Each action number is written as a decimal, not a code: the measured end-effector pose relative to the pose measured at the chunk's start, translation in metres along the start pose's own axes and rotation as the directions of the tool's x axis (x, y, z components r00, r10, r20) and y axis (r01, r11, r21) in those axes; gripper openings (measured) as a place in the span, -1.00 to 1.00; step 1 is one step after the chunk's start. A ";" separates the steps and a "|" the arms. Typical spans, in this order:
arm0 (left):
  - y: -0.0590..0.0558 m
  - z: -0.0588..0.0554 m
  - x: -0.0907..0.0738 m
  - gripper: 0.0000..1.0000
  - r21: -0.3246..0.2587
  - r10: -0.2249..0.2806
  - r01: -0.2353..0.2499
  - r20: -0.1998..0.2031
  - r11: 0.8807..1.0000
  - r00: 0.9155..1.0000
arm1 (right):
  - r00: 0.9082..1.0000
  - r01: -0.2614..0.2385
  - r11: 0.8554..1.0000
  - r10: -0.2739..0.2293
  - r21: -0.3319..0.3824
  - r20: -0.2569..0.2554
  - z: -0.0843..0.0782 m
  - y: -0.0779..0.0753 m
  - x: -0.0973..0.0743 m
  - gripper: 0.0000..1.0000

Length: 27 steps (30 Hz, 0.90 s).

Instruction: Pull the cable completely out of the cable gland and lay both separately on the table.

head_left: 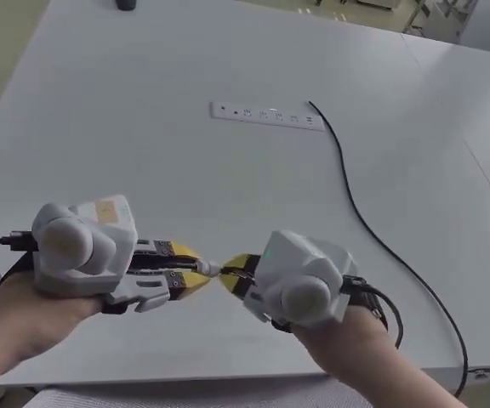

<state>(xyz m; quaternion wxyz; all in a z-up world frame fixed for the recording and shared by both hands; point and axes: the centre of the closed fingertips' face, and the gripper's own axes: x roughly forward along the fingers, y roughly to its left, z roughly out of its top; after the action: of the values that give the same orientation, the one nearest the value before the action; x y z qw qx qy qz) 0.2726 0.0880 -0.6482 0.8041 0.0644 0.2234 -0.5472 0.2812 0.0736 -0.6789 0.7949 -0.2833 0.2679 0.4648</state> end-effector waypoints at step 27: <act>-0.003 0.005 0.000 -0.69 0.005 0.004 -0.004 0.017 1.000 1.000 | 0.999 0.013 0.952 0.001 0.306 -0.047 -0.051 -0.008 -0.008 -1.00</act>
<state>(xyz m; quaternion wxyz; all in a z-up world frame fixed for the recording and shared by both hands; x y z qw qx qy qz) 0.2716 0.0851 -0.6436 0.8069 0.0622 0.2153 -0.5466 0.2768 0.0299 -0.7071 0.8242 -0.1681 0.3545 0.4085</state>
